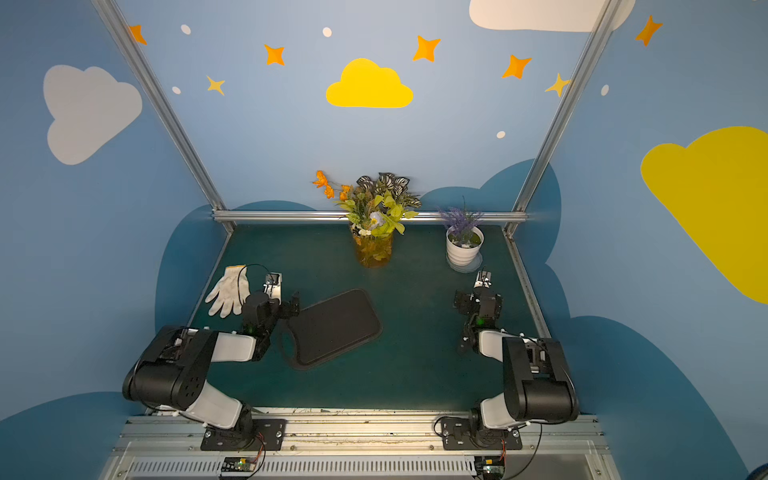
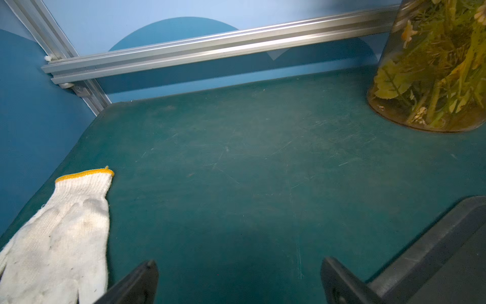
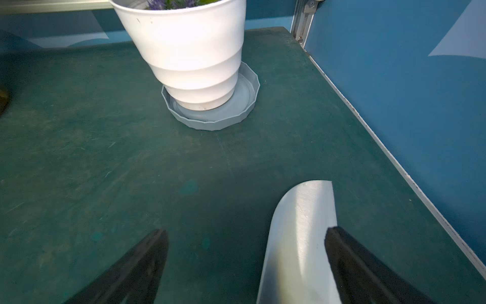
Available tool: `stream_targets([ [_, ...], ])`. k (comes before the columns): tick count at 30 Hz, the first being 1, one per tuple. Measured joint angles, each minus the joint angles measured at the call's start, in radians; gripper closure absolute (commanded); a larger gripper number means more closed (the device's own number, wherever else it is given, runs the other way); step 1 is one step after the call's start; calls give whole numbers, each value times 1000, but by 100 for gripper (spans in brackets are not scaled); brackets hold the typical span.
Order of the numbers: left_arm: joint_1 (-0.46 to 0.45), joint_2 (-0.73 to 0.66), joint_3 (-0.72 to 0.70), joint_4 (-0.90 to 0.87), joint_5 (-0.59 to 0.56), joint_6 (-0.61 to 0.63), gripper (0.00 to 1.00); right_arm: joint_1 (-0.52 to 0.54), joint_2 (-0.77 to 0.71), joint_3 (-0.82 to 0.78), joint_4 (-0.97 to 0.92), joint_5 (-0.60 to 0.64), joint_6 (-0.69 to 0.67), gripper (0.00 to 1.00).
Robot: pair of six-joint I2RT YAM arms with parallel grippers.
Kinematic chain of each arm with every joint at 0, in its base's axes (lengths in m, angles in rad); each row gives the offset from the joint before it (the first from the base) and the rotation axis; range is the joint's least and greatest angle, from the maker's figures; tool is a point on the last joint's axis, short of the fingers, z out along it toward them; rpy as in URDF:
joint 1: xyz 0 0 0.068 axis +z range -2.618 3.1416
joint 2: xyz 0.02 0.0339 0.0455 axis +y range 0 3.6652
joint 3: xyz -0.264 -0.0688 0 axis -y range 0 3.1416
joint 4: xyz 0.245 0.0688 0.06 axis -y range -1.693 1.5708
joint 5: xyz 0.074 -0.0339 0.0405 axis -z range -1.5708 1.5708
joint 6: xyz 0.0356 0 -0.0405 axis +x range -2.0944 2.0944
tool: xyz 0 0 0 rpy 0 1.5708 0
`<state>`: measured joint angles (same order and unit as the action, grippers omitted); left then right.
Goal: Align the knife with the edge of the cutting board
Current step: Adjust the work surface at the center of the board.
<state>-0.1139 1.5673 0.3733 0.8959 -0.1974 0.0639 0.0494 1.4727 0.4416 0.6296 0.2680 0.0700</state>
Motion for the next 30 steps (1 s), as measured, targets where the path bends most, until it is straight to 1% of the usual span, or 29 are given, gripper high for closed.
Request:
stream_targets([
  [8,0,0,0,3,0,0,0,0,0,0,-3,-1,0,2],
  [19,0,0,0,3,0,0,0,-13,0,0,-6,-34,0,2],
  [30,0,0,0,5,0,0,0,-10,0,0,-7,-29,0,2],
])
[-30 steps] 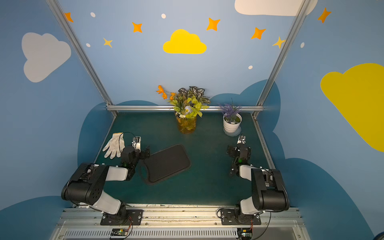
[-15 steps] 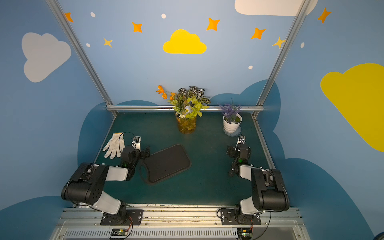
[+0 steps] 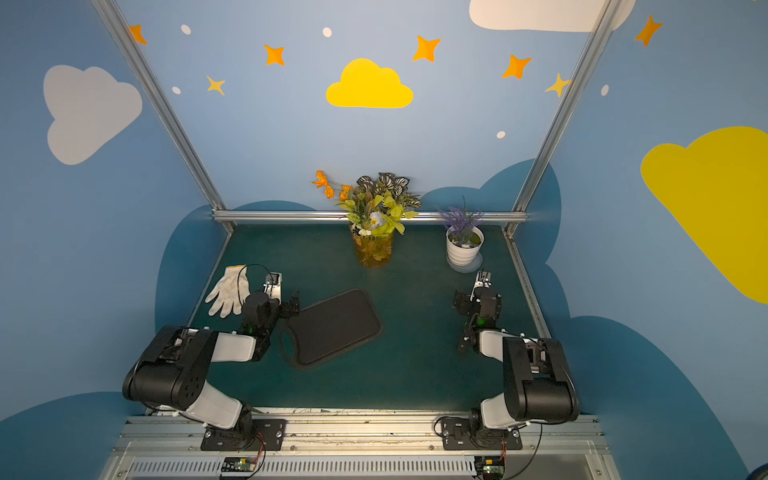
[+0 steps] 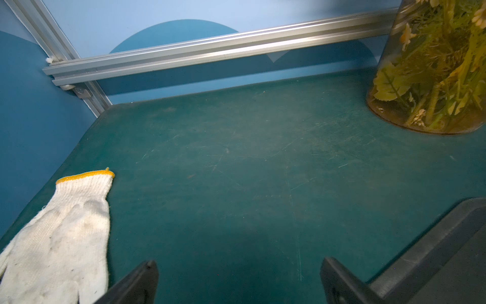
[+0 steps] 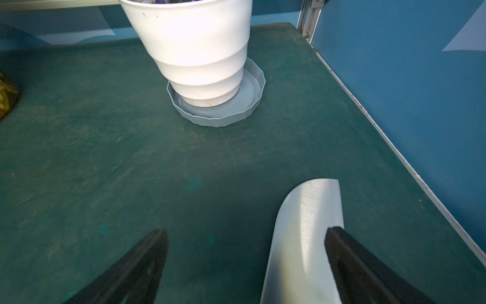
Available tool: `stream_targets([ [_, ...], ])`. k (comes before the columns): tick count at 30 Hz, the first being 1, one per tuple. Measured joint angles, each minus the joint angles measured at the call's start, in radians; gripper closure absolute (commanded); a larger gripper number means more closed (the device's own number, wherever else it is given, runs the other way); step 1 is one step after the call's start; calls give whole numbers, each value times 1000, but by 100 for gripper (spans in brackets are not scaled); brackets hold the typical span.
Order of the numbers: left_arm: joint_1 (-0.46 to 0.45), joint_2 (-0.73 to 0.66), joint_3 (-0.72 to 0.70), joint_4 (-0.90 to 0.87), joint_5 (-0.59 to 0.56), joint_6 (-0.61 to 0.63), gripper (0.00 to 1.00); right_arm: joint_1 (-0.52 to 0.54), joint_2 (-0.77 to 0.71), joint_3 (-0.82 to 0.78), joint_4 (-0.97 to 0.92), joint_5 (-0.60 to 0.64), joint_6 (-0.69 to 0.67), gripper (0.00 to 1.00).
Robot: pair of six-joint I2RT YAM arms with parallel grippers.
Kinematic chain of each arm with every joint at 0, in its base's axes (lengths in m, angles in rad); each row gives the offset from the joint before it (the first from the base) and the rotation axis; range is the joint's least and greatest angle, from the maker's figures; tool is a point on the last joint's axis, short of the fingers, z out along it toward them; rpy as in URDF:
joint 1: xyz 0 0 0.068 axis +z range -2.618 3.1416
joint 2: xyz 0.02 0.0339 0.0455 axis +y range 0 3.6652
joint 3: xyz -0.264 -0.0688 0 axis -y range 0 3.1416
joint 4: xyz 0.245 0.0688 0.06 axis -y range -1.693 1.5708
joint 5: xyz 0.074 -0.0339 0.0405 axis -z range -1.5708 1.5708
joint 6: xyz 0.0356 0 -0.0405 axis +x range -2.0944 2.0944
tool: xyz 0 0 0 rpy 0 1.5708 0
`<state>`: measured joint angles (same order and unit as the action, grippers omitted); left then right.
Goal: Align the knife with the edge of the cutting board
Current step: Adjust the work surface at the center of the board.
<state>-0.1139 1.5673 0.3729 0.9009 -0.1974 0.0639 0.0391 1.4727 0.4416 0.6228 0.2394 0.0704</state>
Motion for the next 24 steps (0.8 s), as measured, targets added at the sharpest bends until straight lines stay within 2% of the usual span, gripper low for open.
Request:
stream_targets([
  [3,-2,-7,-3,-3,-15,-2,0,12,-13,3,-31,36,1,2],
  [7,-28,-50,-13,-8,-65,3,0,22,-85,63,-192,121,31,2],
  [10,-49,-120,-2,-86,-121,-1,0,17,-143,142,-309,175,85,2],
  [16,-51,-314,164,-401,-239,-61,0,1,-182,302,-571,193,196,2],
  [24,-56,-483,416,-895,-318,-259,0,1,-237,393,-837,70,274,2],
])
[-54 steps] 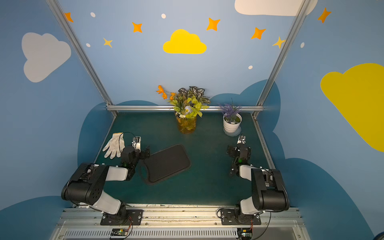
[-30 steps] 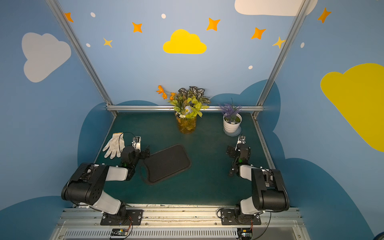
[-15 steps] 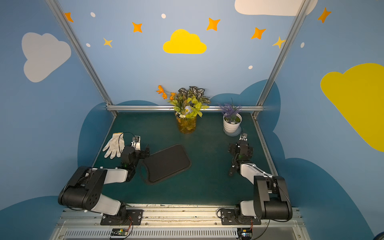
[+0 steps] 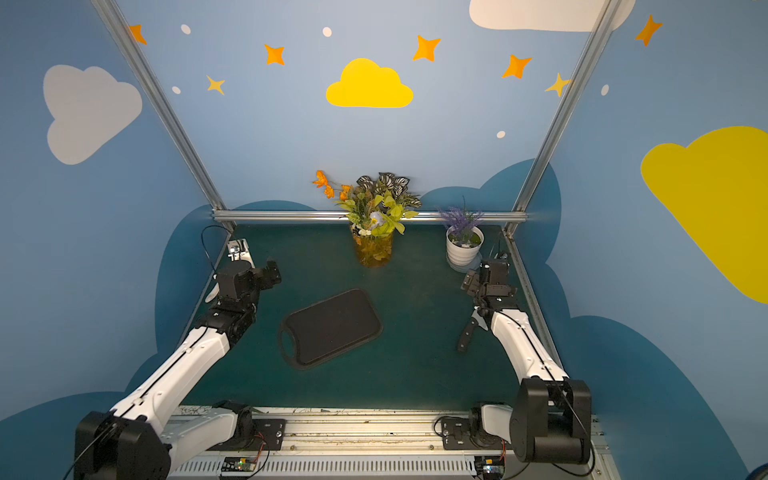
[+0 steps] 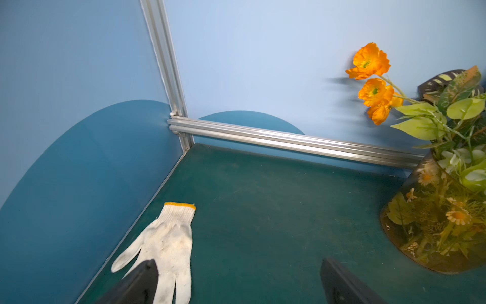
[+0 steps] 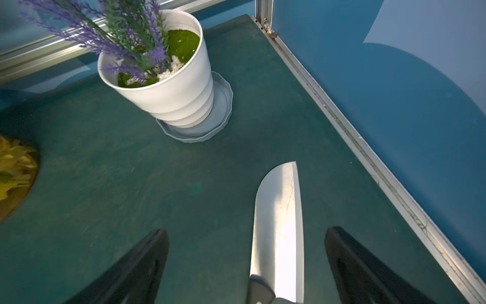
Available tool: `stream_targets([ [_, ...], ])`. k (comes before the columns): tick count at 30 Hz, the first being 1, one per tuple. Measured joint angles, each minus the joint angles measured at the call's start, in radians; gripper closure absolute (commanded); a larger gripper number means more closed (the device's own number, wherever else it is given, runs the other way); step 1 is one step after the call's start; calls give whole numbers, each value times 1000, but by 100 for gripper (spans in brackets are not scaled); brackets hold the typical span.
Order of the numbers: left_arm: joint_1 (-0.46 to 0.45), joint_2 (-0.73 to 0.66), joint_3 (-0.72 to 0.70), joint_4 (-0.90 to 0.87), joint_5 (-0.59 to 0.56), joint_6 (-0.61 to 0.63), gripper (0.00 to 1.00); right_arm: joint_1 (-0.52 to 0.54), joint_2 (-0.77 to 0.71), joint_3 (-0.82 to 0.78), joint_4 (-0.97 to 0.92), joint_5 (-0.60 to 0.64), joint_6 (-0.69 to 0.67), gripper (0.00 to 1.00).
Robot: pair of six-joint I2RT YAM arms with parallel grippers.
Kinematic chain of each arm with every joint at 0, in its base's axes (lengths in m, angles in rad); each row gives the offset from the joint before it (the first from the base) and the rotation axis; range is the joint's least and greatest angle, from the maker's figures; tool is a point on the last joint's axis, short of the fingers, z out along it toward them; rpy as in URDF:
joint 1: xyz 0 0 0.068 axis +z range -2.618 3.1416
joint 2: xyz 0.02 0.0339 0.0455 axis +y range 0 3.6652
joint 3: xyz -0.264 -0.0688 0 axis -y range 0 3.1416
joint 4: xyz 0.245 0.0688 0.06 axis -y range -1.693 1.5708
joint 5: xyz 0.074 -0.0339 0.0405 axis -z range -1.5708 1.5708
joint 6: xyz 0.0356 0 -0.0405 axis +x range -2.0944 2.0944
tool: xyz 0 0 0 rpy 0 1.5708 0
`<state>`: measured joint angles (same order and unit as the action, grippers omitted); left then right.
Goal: Align the knife with the edge of the cutting board
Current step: Adjust the work surface at the center of the board.
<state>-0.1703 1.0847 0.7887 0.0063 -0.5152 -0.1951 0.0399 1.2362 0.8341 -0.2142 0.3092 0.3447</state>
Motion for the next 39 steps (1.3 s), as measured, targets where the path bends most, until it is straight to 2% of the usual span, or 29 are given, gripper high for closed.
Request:
stream_targets([
  [6,5,-48,74,-315,19,-125,0,2,-100,11,-86,-92,32,2],
  [10,10,-50,111,-499,85,-189,0,13,-118,58,-146,-164,39,2],
  [15,13,-37,120,-656,187,-266,0,62,-114,102,-203,-284,40,2],
  [21,12,26,90,-745,291,-386,0,193,-56,160,-267,-372,23,2],
  [32,-1,149,-27,-769,380,-565,0,372,219,230,-299,-470,20,2],
  [39,-3,231,-81,-724,423,-622,0,478,494,417,-302,-529,36,2],
])
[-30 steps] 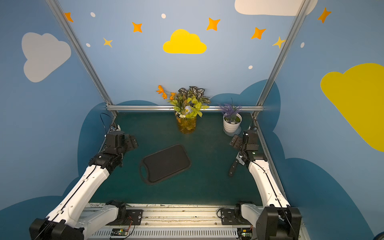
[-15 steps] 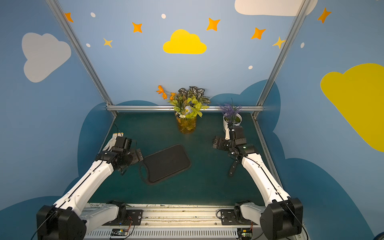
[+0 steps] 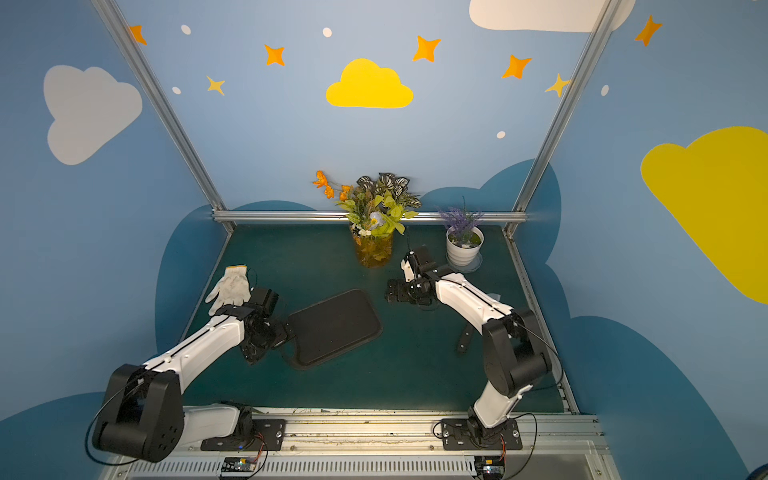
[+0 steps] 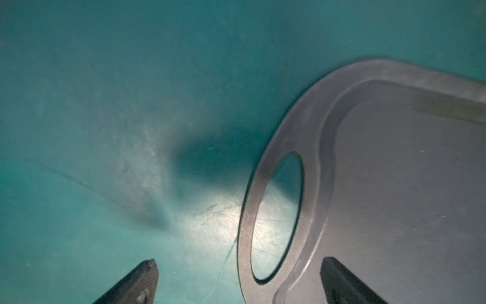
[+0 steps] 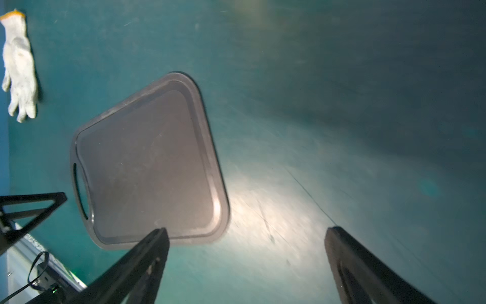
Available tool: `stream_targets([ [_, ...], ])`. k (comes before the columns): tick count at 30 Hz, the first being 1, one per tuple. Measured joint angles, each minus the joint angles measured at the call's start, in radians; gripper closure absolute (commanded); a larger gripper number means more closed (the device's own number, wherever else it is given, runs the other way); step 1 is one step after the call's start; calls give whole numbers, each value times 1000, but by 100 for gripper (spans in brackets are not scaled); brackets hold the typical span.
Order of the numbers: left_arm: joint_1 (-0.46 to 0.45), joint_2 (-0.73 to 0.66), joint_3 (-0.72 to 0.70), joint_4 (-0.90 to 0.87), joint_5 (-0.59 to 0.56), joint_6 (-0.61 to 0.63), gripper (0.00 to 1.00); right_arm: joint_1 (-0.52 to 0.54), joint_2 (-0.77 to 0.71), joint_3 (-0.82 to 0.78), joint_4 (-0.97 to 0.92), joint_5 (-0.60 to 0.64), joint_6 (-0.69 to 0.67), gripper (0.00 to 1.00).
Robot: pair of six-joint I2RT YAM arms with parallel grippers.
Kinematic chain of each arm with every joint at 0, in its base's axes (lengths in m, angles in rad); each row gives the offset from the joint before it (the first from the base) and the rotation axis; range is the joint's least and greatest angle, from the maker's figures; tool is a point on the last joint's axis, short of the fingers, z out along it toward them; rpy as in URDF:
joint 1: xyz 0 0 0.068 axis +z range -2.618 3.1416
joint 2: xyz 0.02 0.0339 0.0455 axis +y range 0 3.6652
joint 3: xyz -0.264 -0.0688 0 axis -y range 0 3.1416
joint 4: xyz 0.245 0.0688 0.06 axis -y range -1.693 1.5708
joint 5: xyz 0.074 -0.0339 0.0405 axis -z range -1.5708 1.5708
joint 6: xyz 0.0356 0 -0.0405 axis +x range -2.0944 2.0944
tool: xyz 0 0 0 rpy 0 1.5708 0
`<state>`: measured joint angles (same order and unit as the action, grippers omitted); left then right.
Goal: Align the knife with the edge of the cutting board
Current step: Adjust the work surface at the center of the board.
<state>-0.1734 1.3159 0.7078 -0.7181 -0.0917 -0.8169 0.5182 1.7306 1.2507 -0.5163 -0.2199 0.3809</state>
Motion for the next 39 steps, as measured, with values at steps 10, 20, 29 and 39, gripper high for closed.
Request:
stream_targets([
  [10,-26,97,2,72,58,-9,0,170,254,138,12,-27,2,2],
  [20,-92,195,76,23,13,-1,0,193,256,102,61,-5,31,2],
  [29,-164,283,162,31,4,19,0,226,175,-33,172,61,70,2],
  [39,-262,380,272,29,-23,56,0,238,63,-181,190,192,150,2],
])
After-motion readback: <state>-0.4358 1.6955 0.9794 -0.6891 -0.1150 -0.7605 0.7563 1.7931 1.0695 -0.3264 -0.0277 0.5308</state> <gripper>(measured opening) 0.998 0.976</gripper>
